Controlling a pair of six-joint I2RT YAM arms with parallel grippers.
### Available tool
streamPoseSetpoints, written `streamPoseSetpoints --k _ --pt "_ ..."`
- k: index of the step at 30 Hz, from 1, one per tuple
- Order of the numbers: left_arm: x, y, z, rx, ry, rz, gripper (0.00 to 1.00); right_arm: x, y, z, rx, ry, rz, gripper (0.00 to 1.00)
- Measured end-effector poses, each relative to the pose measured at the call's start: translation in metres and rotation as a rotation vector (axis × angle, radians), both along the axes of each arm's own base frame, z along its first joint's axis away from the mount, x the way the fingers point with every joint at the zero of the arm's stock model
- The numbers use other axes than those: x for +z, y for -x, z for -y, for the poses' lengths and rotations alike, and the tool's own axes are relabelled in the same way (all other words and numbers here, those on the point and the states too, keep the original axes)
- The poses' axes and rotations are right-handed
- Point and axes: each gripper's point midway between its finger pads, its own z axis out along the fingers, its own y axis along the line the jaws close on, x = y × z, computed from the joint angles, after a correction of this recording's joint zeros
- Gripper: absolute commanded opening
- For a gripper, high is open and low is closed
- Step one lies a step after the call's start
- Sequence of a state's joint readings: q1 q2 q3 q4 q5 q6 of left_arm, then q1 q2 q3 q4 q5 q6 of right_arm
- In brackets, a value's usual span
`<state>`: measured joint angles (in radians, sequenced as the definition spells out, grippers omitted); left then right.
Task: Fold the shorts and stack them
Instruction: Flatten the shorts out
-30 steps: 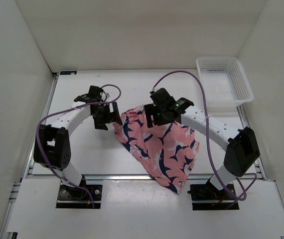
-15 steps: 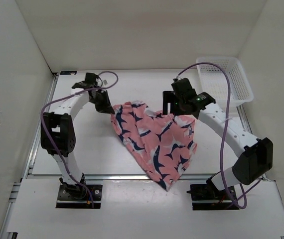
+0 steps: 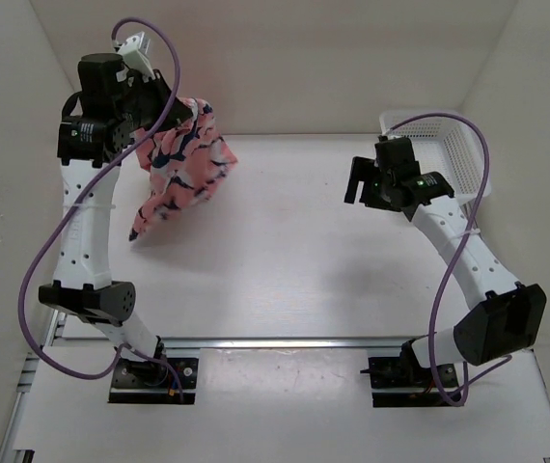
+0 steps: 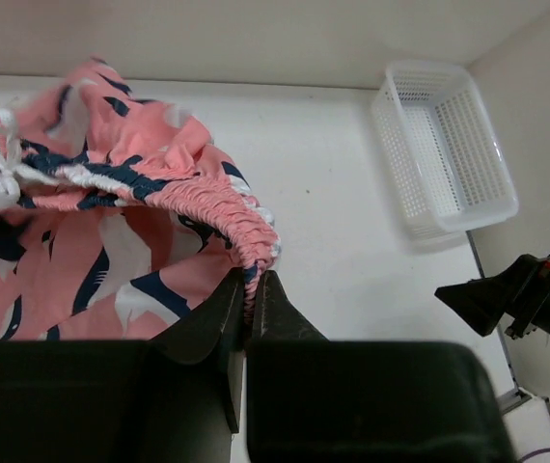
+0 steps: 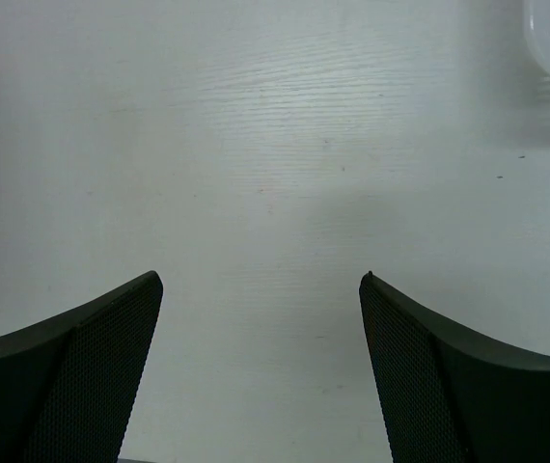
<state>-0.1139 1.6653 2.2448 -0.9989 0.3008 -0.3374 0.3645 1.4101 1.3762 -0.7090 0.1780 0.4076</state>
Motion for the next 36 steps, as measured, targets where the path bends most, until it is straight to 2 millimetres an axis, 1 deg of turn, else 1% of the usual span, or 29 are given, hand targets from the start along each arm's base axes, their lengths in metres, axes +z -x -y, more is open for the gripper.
streamPoseSetpoints --k 2,4,6,8,10,11,14,16,18,20,24,26,27,29,31,33,35,36 --pt "0.000 0.006 0.002 -0.007 0.002 -0.007 0.10 0.001 0.003 -0.003 0.015 -0.019 0.001 0.87" --pt "-0.010 0.005 0.005 -0.010 0.001 -0.041 0.10 -0.004 0.008 -0.006 0.028 -0.031 -0.012 0.87" --pt "-0.022 -0.001 0.010 -0.012 0.007 -0.079 0.10 -0.013 0.015 -0.007 0.037 -0.036 -0.040 0.87" --pt "-0.033 -0.007 0.024 -0.032 0.015 -0.119 0.10 -0.019 0.018 -0.007 0.042 -0.038 -0.058 0.89" --pt "-0.037 -0.014 0.046 -0.070 0.031 -0.134 0.10 -0.021 0.019 -0.007 0.042 -0.038 -0.065 0.89" --pt "-0.036 -0.018 0.061 -0.097 0.046 -0.138 0.10 -0.020 0.019 -0.007 0.042 -0.039 -0.062 0.90" --pt "-0.024 -0.028 0.102 -0.174 0.105 -0.112 0.10 -0.016 0.020 -0.005 0.034 -0.046 -0.050 0.90" --pt "-0.006 -0.036 0.128 -0.229 0.171 -0.066 0.10 -0.011 0.020 -0.001 0.020 -0.054 -0.036 0.90" --pt "0.008 -0.042 0.144 -0.271 0.244 -0.034 0.10 -0.007 0.021 0.006 -0.002 -0.063 -0.022 0.90" --pt "0.020 -0.048 0.152 -0.298 0.304 -0.008 0.10 -0.002 0.024 0.015 -0.029 -0.072 -0.006 0.92" --pt "0.029 -0.051 0.152 -0.314 0.356 0.000 0.10 0.009 0.032 0.032 -0.072 -0.087 0.034 0.92" --pt "0.024 -0.049 0.147 -0.311 0.353 -0.015 0.10 0.014 0.036 0.039 -0.085 -0.091 0.054 0.92" --pt "0.019 -0.046 0.144 -0.307 0.341 -0.026 0.10 0.015 0.037 0.041 -0.089 -0.094 0.059 0.92" --pt "-0.004 -0.035 0.134 -0.285 0.306 -0.085 0.10 0.012 0.040 0.043 -0.092 -0.097 0.053 0.92" --pt "-0.028 -0.020 0.123 -0.268 0.263 -0.132 0.10 0.000 0.045 0.040 -0.075 -0.107 0.021 0.91" --pt "-0.060 0.003 0.107 -0.237 0.211 -0.200 0.10 -0.019 0.054 0.032 -0.046 -0.138 -0.035 0.89" --pt "-0.090 0.029 0.089 -0.194 0.159 -0.256 0.10 -0.041 0.064 0.021 -0.024 -0.190 -0.099 0.87" --pt "-0.104 0.044 0.080 -0.171 0.133 -0.285 0.10 -0.053 0.069 0.015 -0.019 -0.221 -0.135 0.84"
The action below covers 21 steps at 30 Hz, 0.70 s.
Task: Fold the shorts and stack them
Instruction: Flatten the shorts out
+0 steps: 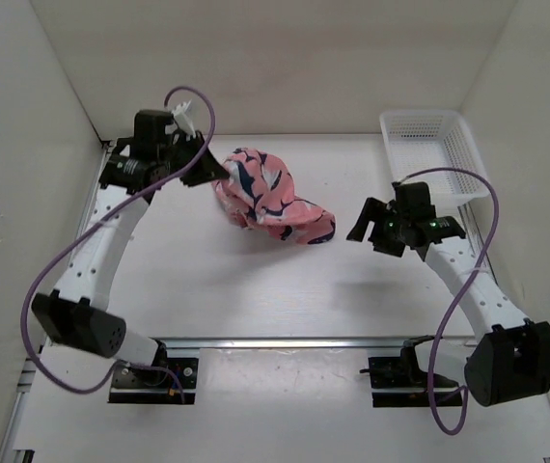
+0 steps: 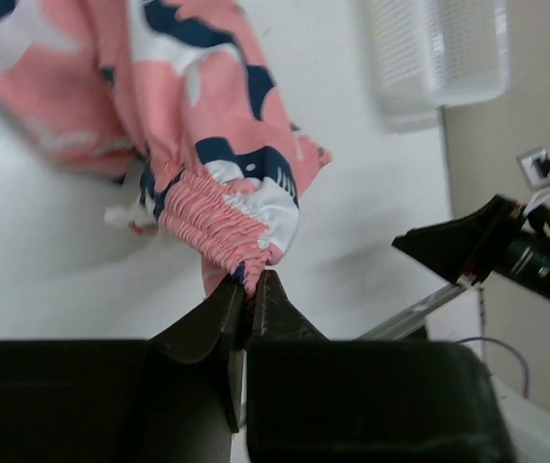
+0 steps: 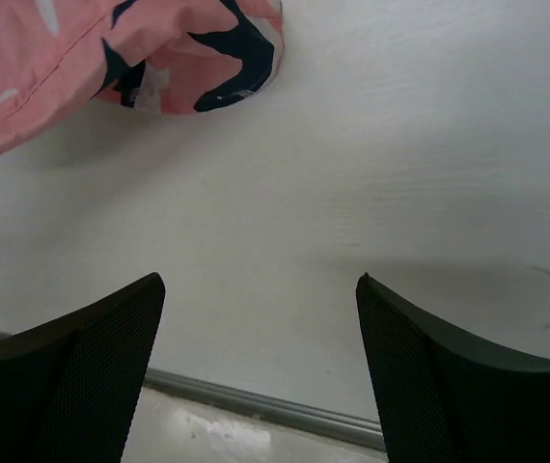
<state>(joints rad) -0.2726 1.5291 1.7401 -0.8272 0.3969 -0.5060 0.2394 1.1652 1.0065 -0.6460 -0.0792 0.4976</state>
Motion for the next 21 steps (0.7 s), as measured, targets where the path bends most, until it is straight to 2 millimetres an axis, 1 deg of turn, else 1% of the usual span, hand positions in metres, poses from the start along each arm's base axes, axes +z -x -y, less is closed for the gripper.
streamPoseSetpoints --k 3,5,7,8,10,11,13,15,17,19,20,21 --pt "-0.024 0.040 -0.024 0.051 -0.071 -0.037 0.10 -0.036 0.015 -0.023 0.024 -0.097 -0.111 0.81" --pt "-0.029 0.062 -0.041 0.092 -0.109 -0.037 0.10 -0.055 0.024 -0.041 0.031 -0.156 -0.184 0.81" --pt "-0.030 0.077 -0.059 0.150 -0.153 -0.033 0.10 -0.066 0.025 -0.055 0.029 -0.208 -0.228 0.81" --pt "-0.029 0.083 -0.072 0.196 -0.179 -0.033 0.10 -0.069 0.024 -0.063 0.028 -0.231 -0.245 0.83" --pt "-0.024 0.091 -0.098 0.297 -0.223 -0.017 0.10 -0.072 0.020 -0.077 0.029 -0.272 -0.264 0.90" --pt "-0.020 0.095 -0.110 0.341 -0.237 -0.006 0.10 -0.073 0.019 -0.085 0.033 -0.289 -0.276 0.92" --pt "-0.008 0.102 -0.126 0.407 -0.248 0.021 0.10 -0.073 0.016 -0.103 0.058 -0.314 -0.295 0.94" --pt "0.003 0.105 -0.131 0.425 -0.245 0.043 0.10 -0.072 0.015 -0.125 0.114 -0.312 -0.306 0.94" --pt "0.009 0.105 -0.131 0.427 -0.243 0.055 0.10 -0.066 0.018 -0.152 0.217 -0.255 -0.289 0.92" --pt "0.008 0.101 -0.131 0.427 -0.247 0.046 0.10 -0.053 0.023 -0.181 0.343 -0.168 -0.214 0.94" --pt "0.005 0.100 -0.131 0.427 -0.251 0.035 0.10 -0.045 0.028 -0.196 0.414 -0.120 -0.155 0.95" --pt "0.003 0.097 -0.131 0.428 -0.256 0.023 0.10 -0.037 0.038 -0.212 0.491 -0.081 -0.097 0.95"
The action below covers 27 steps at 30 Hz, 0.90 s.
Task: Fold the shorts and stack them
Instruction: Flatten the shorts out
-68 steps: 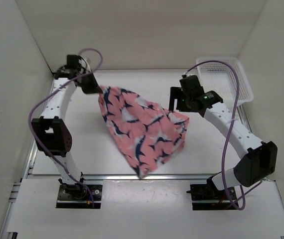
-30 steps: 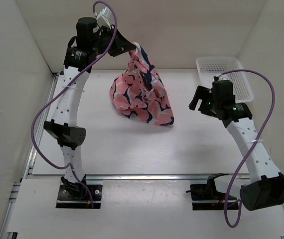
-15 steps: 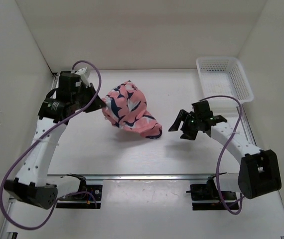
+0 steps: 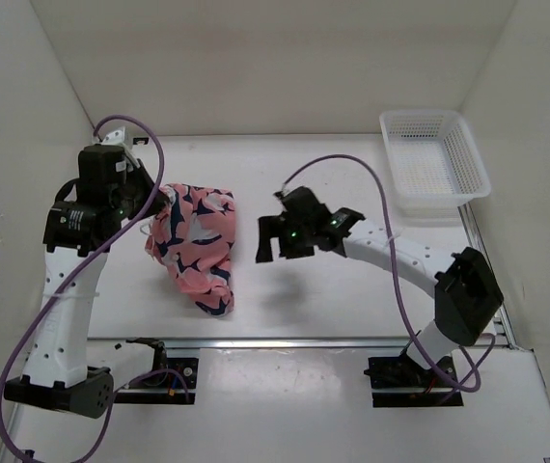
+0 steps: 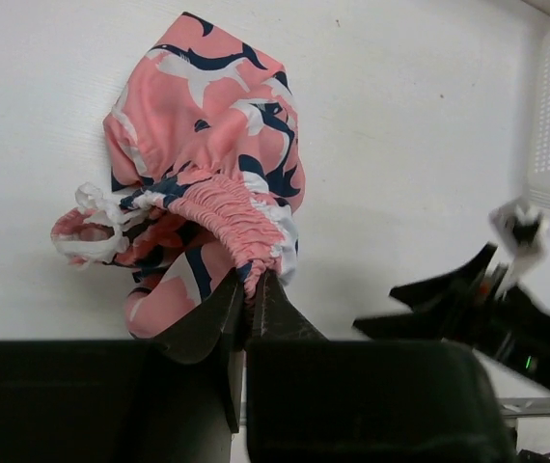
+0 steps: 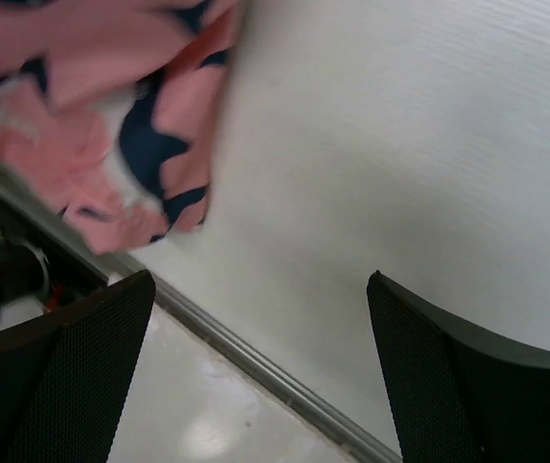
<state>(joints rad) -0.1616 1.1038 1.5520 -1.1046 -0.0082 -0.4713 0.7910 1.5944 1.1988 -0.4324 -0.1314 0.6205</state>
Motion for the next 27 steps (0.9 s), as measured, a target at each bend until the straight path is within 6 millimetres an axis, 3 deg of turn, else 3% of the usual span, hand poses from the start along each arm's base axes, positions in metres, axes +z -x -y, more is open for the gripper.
streamPoseSetpoints --k 3,7,10,16,18,20,21,24,27 --pt "-0.001 -0.009 0.001 0.003 -0.003 -0.018 0.10 0.012 0.040 -0.031 0.218 0.033 0.136 0.97" --pt "0.005 -0.016 0.002 0.002 -0.003 -0.013 0.10 0.004 0.079 -0.047 0.418 0.064 0.198 0.97" --pt "0.015 -0.019 0.002 0.002 -0.001 0.005 0.10 -0.013 0.085 -0.061 0.495 0.098 0.210 0.95" --pt "0.032 -0.023 0.000 0.006 -0.002 0.045 0.10 -0.070 0.075 -0.097 0.578 0.172 0.178 0.86" --pt "0.034 -0.023 -0.001 0.007 -0.004 0.048 0.10 -0.076 0.072 -0.110 0.595 0.163 0.177 0.71" --pt "0.033 -0.023 -0.001 0.010 -0.006 0.044 0.10 -0.074 0.066 -0.124 0.603 0.135 0.196 0.45" --pt "0.033 -0.023 -0.002 0.012 -0.007 0.042 0.10 -0.072 0.064 -0.129 0.603 0.122 0.207 0.27" --pt "0.031 -0.022 -0.004 0.014 -0.014 0.032 0.10 -0.066 0.060 -0.138 0.588 0.093 0.230 0.02" --pt "0.030 -0.022 -0.007 0.022 -0.016 0.026 0.10 -0.063 0.056 -0.139 0.561 0.082 0.251 0.00"
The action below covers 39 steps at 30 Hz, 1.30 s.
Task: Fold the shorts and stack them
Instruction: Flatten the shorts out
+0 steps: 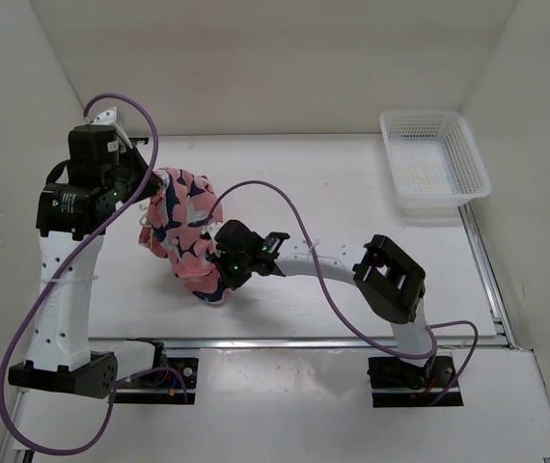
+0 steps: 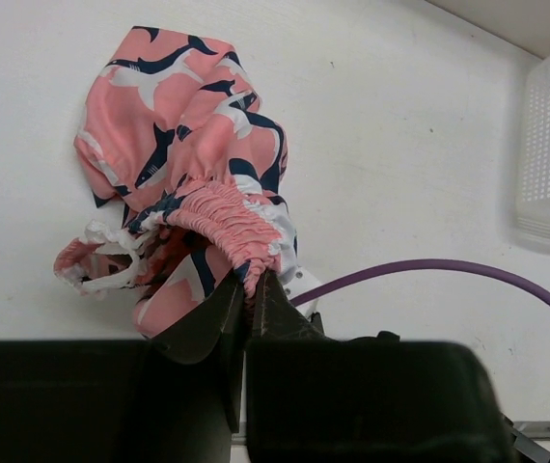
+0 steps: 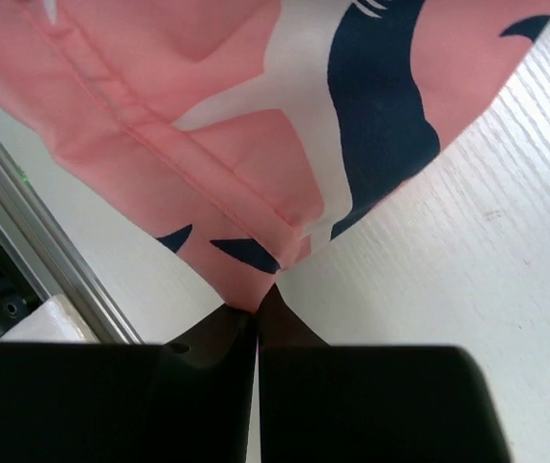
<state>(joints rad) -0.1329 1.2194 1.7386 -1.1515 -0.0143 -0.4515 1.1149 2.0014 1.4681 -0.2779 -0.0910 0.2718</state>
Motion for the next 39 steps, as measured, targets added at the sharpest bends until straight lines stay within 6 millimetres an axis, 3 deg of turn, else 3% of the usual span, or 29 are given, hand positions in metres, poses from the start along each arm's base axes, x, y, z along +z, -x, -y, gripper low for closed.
streamPoseSetpoints --k 7,13,15,19,23,25,28,29,31,33,35,37,39 --pt "-0.001 -0.001 -0.003 0.005 -0.007 0.000 0.10 0.011 -0.011 0.019 -0.084 0.010 0.073 0.00" --pt "-0.001 -0.007 -0.007 0.011 -0.018 -0.005 0.10 0.049 -0.039 0.058 -0.227 -0.003 0.191 0.00" --pt "0.001 -0.011 -0.007 0.006 -0.019 -0.003 0.10 0.067 -0.060 0.079 -0.300 -0.020 0.221 0.00" --pt "0.009 -0.029 0.001 -0.036 -0.002 0.014 0.10 0.092 -0.123 0.137 -0.493 -0.027 0.269 0.00" --pt "0.013 -0.070 0.021 -0.114 0.044 0.014 0.10 0.113 -0.187 0.199 -0.660 0.022 0.322 0.00" --pt "0.020 -0.097 0.034 -0.165 0.074 0.029 0.10 0.147 -0.224 0.221 -0.737 -0.002 0.375 0.00" --pt "0.051 -0.145 0.051 -0.232 0.113 0.120 0.10 0.226 -0.271 0.254 -0.849 -0.102 0.500 0.00" --pt "0.067 -0.158 0.055 -0.248 0.124 0.181 0.10 0.256 -0.281 0.265 -0.883 -0.139 0.550 0.00" --pt "0.089 -0.166 0.057 -0.270 0.142 0.261 0.10 0.316 -0.291 0.285 -0.940 -0.215 0.663 0.00" --pt "0.111 -0.158 0.052 -0.276 0.148 0.323 0.10 0.361 -0.286 0.296 -0.970 -0.278 0.753 0.00" --pt "0.135 -0.142 0.047 -0.276 0.140 0.389 0.10 0.391 -0.268 0.303 -0.975 -0.322 0.815 0.00" --pt "0.157 -0.121 0.042 -0.277 0.124 0.453 0.10 0.403 -0.246 0.312 -0.976 -0.339 0.852 0.00" --pt "0.169 -0.094 0.040 -0.281 0.105 0.490 0.10 0.397 -0.224 0.318 -0.969 -0.343 0.864 0.00"
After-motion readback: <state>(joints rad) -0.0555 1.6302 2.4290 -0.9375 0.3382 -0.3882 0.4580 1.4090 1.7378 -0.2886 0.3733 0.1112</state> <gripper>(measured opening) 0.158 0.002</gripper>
